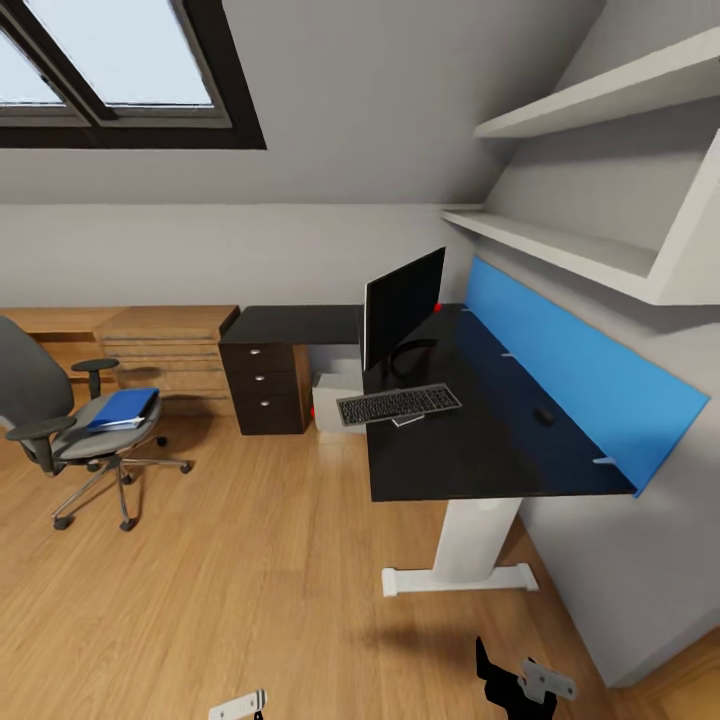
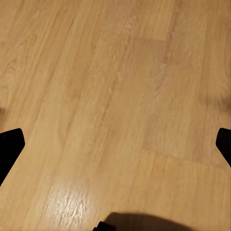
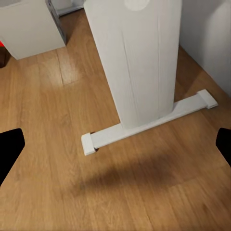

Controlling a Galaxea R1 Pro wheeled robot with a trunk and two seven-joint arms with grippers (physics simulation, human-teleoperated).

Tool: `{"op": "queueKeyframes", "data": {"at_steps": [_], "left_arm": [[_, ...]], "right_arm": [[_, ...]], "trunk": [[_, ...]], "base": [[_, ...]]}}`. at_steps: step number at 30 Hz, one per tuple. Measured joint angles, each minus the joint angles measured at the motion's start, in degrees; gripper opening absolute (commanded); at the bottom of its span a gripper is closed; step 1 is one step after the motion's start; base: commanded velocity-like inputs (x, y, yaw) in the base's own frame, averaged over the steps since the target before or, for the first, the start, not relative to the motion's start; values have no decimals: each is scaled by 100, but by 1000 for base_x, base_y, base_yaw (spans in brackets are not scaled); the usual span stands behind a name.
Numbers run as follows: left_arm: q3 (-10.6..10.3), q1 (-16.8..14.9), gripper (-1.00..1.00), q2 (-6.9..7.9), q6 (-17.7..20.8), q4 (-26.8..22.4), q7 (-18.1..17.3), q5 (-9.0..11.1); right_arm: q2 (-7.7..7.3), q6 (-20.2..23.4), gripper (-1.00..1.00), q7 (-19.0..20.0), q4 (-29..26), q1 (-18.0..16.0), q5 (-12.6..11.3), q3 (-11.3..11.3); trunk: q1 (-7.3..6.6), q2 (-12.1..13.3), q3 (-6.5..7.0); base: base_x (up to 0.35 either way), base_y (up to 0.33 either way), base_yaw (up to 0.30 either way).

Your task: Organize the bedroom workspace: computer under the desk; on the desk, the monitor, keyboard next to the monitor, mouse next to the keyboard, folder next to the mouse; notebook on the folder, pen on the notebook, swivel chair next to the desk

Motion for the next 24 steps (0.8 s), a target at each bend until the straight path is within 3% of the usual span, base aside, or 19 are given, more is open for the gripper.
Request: {"op": "queueKeyframes", "data": {"at_steps": [24], "left_arm": [[0,-1,100,0,1,0,0,0]], "right_arm": [[-8,-1,100,5,-7,0,85,9]], "trunk": [[-528,965,433]], "base": [[0,0,0]]}}
